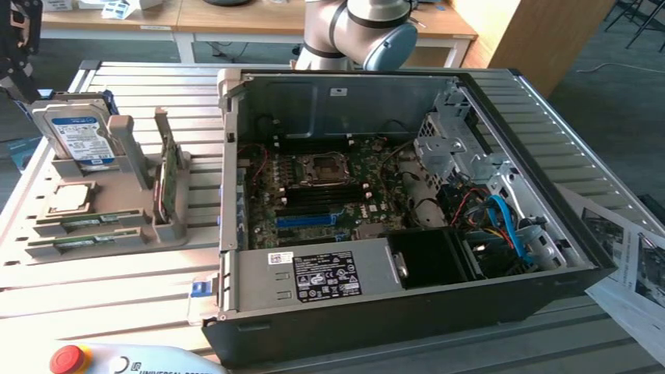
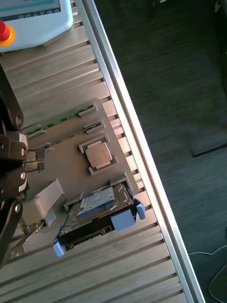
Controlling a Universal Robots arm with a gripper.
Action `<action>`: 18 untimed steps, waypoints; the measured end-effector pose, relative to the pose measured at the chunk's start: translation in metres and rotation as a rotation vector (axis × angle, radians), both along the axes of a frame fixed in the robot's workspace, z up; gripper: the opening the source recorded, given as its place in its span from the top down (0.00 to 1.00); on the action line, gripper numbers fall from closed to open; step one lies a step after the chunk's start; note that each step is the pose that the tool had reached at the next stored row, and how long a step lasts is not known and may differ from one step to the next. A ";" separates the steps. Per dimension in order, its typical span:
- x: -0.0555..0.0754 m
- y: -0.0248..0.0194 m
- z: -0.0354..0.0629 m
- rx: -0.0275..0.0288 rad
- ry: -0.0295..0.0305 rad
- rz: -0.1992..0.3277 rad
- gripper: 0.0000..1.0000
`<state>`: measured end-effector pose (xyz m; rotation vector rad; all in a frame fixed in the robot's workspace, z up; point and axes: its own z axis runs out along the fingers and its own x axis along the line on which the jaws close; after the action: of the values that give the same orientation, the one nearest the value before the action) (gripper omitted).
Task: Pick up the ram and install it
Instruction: 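Pick up the ram and move it above insertion slot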
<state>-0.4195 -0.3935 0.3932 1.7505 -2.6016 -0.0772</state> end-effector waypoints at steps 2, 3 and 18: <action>0.000 0.0000 0.0000 0.0000 0.0000 0.017 0.90; 0.000 0.0001 0.0000 0.0000 0.0000 0.025 0.90; 0.000 0.0000 0.0000 0.0000 0.0000 0.150 0.90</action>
<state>-0.4195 -0.3935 0.3932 1.9386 -2.4600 -0.0763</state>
